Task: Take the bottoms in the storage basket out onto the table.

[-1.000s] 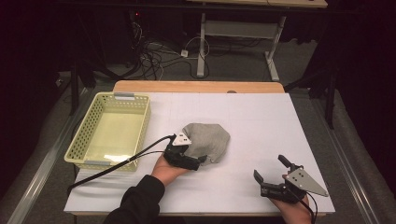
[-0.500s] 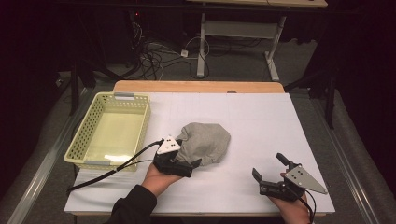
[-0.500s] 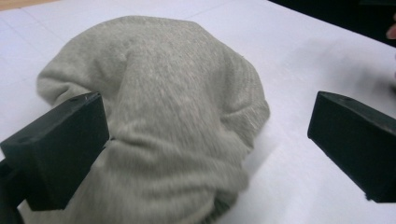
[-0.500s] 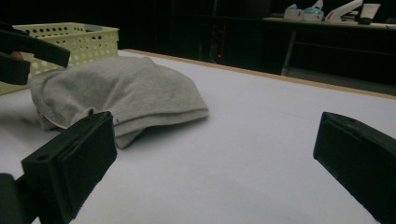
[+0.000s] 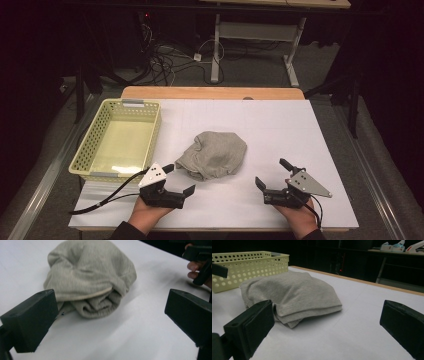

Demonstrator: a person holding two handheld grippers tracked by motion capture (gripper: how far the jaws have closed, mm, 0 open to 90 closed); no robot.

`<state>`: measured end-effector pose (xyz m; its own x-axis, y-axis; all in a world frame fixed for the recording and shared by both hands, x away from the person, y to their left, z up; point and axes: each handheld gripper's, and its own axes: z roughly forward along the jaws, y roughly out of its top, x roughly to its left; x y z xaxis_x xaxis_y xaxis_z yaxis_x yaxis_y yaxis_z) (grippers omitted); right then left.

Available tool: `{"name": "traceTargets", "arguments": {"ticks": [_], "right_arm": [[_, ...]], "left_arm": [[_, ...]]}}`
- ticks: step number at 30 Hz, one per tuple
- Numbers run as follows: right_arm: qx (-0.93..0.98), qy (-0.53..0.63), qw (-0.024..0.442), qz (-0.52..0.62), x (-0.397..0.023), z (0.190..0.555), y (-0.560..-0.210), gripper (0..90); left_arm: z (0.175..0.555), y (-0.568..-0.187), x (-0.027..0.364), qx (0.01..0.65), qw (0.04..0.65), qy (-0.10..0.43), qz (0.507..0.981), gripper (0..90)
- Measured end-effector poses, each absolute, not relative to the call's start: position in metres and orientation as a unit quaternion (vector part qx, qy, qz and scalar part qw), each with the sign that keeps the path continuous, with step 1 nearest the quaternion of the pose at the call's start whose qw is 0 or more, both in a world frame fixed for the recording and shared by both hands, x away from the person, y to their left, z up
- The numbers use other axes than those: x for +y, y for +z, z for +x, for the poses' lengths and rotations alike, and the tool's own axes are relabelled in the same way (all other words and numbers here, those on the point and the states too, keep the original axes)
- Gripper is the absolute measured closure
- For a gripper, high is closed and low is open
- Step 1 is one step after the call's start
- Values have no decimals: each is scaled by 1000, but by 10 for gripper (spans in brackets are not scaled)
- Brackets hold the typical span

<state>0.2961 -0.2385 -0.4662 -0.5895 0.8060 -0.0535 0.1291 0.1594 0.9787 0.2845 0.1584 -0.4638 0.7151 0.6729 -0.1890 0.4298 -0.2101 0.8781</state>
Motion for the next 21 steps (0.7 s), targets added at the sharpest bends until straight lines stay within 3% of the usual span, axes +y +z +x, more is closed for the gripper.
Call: {"name": "traceTargets", "arguments": {"ticks": [21], "right_arm": [[716, 565, 274, 307, -212, 298, -467, 2]], "left_arm": [[252, -471, 174, 390, 522, 123, 749, 0]]}}
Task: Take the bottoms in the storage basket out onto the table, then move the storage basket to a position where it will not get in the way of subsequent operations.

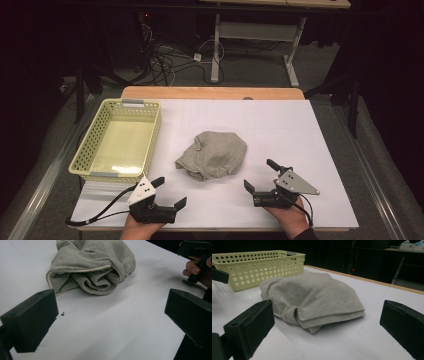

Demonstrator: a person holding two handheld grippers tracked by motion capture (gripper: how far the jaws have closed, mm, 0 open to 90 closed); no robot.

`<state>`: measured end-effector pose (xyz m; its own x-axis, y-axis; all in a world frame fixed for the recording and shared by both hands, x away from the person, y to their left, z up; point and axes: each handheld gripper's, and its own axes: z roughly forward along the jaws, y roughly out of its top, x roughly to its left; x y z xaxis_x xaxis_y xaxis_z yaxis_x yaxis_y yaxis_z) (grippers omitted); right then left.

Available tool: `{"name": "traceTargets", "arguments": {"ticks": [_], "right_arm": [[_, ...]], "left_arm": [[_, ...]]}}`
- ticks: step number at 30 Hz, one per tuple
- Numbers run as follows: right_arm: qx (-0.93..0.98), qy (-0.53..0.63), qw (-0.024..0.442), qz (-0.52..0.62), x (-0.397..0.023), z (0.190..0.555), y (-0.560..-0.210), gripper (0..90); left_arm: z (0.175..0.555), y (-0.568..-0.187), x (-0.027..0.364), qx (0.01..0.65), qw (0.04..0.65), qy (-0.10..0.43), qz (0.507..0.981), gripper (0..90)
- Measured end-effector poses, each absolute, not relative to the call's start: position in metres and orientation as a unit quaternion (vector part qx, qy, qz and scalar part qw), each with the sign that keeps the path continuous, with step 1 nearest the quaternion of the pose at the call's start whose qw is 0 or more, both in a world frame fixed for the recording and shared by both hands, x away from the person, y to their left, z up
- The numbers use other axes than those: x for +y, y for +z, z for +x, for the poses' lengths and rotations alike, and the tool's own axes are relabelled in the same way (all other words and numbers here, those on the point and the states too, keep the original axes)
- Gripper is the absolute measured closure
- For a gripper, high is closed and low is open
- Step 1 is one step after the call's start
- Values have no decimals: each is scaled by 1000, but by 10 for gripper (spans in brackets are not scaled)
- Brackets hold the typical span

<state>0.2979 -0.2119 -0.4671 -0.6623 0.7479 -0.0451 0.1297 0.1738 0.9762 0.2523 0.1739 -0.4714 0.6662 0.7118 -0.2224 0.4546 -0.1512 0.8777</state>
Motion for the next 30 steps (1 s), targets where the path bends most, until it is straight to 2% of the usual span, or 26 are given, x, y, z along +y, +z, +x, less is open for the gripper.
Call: {"name": "traceTargets", "arguments": {"ticks": [7, 14, 21, 30], "right_arm": [[729, 568, 247, 293, -187, 303, -463, 12], [757, 557, 210, 270, -146, 317, -459, 17], [767, 550, 196, 264, -118, 329, -458, 115], [788, 526, 175, 268, -106, 339, -464, 345]], "left_arm": [[250, -472, 185, 419, 546, 118, 716, 0], [261, -474, 165, 377, 521, 133, 754, 0], [268, -480, 153, 364, 514, 93, 771, 0], [255, -480, 159, 360, 535, 88, 759, 0]]}}
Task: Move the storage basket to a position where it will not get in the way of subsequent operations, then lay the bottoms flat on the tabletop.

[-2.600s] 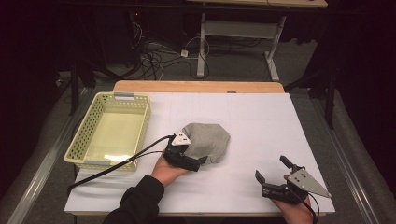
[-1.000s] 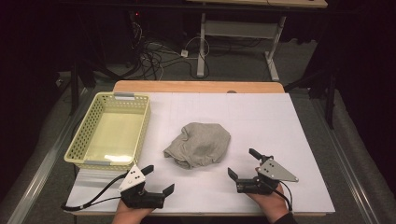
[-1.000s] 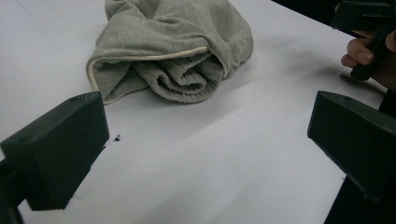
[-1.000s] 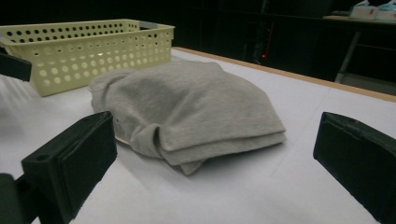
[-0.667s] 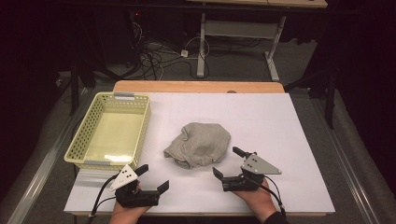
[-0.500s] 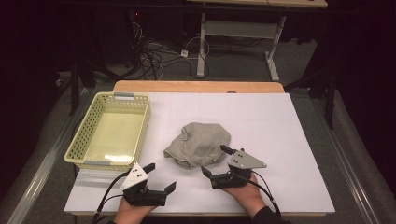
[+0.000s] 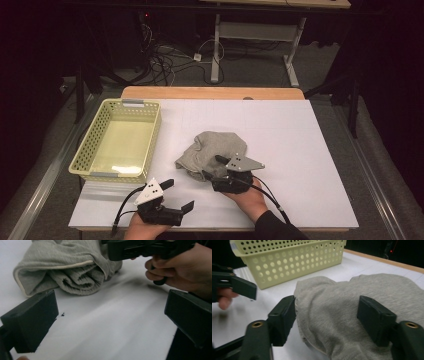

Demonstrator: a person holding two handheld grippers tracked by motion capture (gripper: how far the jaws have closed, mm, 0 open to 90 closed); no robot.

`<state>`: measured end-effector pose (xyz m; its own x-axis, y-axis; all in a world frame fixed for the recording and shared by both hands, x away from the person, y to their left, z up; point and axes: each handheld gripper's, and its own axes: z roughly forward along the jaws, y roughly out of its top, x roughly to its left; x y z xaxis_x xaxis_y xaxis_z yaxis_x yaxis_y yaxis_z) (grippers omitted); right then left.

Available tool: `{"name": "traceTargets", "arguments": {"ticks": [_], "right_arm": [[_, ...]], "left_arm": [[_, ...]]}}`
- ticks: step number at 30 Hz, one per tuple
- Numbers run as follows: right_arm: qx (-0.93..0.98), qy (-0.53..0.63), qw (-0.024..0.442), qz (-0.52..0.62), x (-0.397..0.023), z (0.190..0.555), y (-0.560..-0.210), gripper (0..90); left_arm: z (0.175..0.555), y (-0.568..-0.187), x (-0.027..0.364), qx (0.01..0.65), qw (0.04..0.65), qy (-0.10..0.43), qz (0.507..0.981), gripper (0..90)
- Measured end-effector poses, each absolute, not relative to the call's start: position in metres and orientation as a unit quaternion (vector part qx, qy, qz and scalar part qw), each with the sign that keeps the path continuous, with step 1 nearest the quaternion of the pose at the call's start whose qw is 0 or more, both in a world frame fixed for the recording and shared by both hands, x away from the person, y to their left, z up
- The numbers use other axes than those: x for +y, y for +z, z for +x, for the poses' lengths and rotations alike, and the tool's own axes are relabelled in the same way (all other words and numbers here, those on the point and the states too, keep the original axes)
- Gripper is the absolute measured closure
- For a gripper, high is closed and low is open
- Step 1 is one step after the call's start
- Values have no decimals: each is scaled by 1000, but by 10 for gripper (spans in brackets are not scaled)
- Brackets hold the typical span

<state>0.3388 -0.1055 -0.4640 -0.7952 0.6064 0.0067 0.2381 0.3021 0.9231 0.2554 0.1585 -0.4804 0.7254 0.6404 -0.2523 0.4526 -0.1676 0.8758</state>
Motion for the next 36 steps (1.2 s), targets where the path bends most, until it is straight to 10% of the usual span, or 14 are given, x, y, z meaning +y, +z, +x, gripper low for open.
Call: {"name": "traceTargets", "arguments": {"ticks": [14, 22, 36], "right_arm": [[811, 487, 168, 276, -92, 348, -471, 521], [809, 494, 170, 268, -94, 347, -470, 830], [785, 527, 181, 272, -134, 333, -453, 844]], "left_arm": [[262, -473, 158, 364, 538, 95, 754, 0], [268, -474, 152, 355, 543, 103, 754, 0], [272, -476, 150, 337, 546, 108, 760, 0]]}}
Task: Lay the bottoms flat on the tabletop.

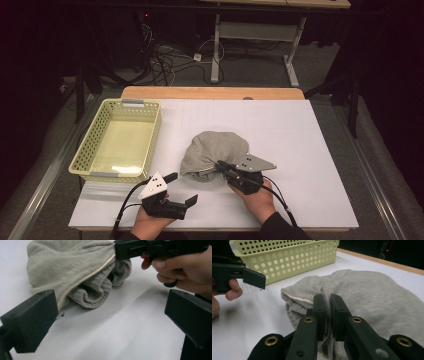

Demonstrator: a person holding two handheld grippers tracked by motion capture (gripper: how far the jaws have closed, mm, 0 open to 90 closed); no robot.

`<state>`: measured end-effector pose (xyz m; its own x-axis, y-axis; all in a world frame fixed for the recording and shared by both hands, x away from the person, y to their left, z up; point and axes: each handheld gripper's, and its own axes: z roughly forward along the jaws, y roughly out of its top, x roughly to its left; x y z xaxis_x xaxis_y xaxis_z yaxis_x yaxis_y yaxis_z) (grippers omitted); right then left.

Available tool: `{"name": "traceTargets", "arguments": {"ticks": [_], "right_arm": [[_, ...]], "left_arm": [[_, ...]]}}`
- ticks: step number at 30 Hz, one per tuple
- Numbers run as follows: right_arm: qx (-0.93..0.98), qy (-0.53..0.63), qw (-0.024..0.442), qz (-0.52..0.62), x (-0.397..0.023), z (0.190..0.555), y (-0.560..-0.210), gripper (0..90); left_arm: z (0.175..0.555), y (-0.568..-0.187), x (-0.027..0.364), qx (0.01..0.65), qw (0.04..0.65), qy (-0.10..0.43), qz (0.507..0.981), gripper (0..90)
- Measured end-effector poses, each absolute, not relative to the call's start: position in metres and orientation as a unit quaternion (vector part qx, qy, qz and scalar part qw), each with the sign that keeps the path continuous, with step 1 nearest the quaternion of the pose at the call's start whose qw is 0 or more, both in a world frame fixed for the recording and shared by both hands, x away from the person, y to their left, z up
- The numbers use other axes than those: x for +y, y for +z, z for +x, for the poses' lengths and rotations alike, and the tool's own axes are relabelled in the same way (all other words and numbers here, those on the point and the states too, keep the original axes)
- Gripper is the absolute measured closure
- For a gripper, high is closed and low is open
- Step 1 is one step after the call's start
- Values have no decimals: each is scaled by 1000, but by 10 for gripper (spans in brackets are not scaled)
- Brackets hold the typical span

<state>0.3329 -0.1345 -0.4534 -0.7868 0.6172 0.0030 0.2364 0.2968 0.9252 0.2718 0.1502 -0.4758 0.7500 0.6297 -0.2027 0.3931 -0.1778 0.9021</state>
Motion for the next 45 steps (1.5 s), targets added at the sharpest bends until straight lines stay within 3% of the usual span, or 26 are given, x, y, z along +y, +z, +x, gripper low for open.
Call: {"name": "traceTargets", "arguments": {"ticks": [20, 25, 37, 45], "right_arm": [[747, 502, 252, 357, -238, 318, -446, 845], [734, 490, 261, 391, -267, 315, -450, 845], [708, 464, 270, 459, -320, 311, -466, 836], [711, 488, 274, 426, -299, 305, -448, 597]], "left_arm": [[283, -478, 148, 322, 565, 125, 749, 0], [281, -475, 143, 322, 561, 98, 757, 0], [291, -471, 135, 306, 559, 138, 758, 0], [303, -481, 135, 317, 534, 131, 773, 0]]}}
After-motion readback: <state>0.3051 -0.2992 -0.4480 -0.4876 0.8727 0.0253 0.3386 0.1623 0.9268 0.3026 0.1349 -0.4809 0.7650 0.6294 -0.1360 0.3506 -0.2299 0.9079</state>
